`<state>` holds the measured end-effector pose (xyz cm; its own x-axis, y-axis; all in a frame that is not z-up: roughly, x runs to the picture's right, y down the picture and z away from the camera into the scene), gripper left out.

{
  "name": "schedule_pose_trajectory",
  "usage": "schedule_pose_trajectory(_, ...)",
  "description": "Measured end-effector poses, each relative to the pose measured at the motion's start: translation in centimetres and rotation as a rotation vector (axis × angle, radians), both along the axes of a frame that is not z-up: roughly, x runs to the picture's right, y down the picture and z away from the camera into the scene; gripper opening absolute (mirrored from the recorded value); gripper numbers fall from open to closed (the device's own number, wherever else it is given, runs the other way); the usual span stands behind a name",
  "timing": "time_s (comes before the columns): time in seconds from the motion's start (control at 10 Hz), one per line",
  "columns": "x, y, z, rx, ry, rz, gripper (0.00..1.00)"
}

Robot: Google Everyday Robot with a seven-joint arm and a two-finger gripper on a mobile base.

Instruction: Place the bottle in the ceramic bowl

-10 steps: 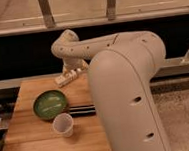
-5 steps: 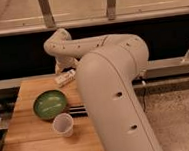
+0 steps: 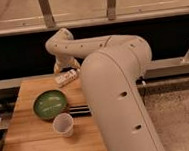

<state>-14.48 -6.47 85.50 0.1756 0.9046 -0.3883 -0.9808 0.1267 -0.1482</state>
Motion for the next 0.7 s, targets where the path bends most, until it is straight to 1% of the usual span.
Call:
schedule_pose_trajectory(0.2,0.0,0.1,0.0,-0.009,0.0,0.006,0.8)
schedule_pose_trajectory(0.4,1.7,0.5,0.6,-0.022,0.009,0.015,0.8)
schedule_pose_trajectory(0.5,2.0,0.6,1.0,-0.027,0.004,0.018,0.8)
schedule_pose_trajectory(0.7,1.1,0.5,2.4,-0.046,-0.014,0.025,0.8)
